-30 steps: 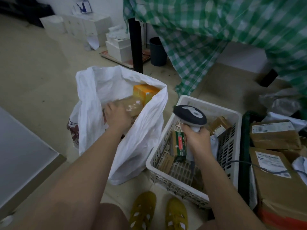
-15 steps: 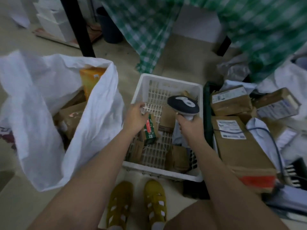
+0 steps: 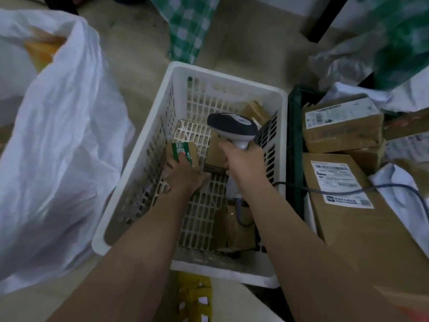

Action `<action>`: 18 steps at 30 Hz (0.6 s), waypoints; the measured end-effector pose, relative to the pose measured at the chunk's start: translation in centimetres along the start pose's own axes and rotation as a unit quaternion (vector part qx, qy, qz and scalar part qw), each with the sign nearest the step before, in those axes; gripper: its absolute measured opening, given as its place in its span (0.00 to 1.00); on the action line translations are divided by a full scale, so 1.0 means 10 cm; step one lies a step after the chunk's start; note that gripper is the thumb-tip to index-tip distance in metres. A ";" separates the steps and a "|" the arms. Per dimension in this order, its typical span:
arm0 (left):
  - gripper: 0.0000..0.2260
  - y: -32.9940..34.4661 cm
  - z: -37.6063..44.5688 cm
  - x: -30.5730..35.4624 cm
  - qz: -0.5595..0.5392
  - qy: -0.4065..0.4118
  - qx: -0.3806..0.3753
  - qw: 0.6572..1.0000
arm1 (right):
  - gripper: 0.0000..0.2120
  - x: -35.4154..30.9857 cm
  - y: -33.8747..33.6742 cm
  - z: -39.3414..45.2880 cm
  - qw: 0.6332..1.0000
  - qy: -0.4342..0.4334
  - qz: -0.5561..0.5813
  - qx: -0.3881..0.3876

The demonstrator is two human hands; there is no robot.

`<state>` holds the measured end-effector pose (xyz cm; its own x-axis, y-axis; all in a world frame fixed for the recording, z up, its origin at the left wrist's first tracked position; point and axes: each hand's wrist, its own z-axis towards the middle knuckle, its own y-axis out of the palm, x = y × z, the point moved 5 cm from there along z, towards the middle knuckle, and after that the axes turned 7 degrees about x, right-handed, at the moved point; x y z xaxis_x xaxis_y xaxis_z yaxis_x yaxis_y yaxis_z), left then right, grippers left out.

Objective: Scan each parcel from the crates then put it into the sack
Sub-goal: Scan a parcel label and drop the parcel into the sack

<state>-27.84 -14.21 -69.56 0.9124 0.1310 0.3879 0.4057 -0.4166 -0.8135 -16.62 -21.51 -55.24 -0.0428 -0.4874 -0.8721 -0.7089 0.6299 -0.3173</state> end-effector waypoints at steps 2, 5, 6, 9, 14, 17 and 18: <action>0.49 0.04 0.04 -0.03 -0.002 -0.006 -0.003 1.000 | 0.15 0.02 0.04 0.07 1.000 -0.001 0.001 0.013; 0.49 0.00 0.01 -0.07 -0.028 -0.023 -0.023 0.999 | 0.15 0.07 0.06 0.10 1.000 0.007 0.000 0.017; 0.49 -0.05 -0.03 -0.07 -0.043 -0.026 -0.031 0.998 | 0.15 0.07 0.06 0.09 1.000 0.011 0.001 0.015; 0.48 -0.31 -0.18 -0.07 -0.119 -0.014 -0.016 0.993 | 0.15 0.04 0.06 0.02 0.999 0.017 0.020 0.030; 0.46 -1.02 -0.67 -0.07 -0.224 0.048 0.034 0.973 | 0.14 -0.15 0.07 -0.38 0.997 -0.007 0.053 0.048; 0.44 -1.44 -1.03 -0.15 -0.276 0.084 0.027 0.957 | 0.16 -0.26 0.01 -0.69 0.995 -0.008 0.080 0.062; 0.44 -1.57 -1.16 -0.20 -0.292 0.083 0.018 0.953 | 0.15 -0.29 -0.02 -0.79 0.994 -0.010 0.085 0.062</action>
<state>-36.62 -18.42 -52.55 0.5112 0.1859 0.8391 0.8455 -0.2840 -0.4521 -21.91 -25.03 -49.63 -0.1394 -0.3556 -0.9242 -0.6008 0.7723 -0.2065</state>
